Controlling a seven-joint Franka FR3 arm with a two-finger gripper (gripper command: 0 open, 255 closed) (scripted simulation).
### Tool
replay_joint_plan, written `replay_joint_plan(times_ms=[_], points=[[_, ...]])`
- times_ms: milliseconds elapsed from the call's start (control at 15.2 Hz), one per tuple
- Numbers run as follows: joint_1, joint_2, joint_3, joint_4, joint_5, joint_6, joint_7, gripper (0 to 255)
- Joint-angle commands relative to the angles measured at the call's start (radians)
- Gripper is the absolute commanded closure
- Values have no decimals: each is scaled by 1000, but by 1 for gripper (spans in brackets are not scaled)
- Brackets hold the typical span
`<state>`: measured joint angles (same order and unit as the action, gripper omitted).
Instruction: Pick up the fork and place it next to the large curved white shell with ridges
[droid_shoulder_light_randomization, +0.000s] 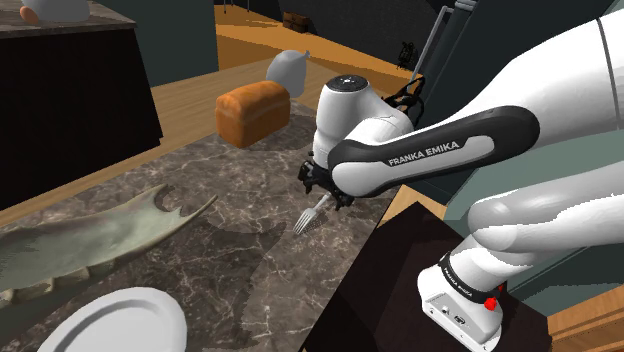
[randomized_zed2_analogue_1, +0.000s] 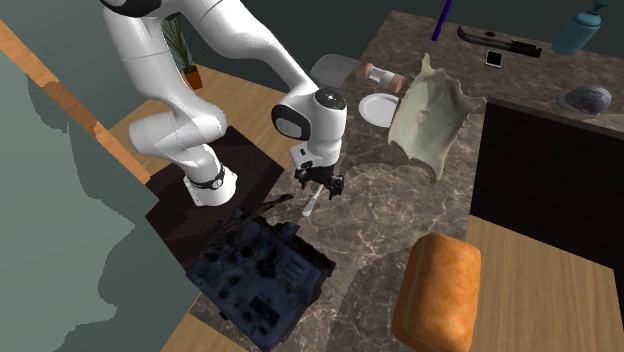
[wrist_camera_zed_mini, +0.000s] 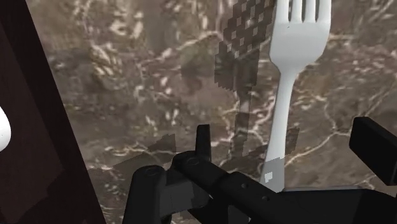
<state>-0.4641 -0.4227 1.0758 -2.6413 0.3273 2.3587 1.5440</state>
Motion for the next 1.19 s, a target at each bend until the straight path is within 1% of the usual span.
replay_joint_plan(times_ms=[0,594,858,1122], points=[[0,0,0,0,0,0,0,255],[0,0,0,0,0,0,0,255],[40,-52,-55,21,18,-72,-25,255],[69,-97,-103,45,26,-140,-44,255]])
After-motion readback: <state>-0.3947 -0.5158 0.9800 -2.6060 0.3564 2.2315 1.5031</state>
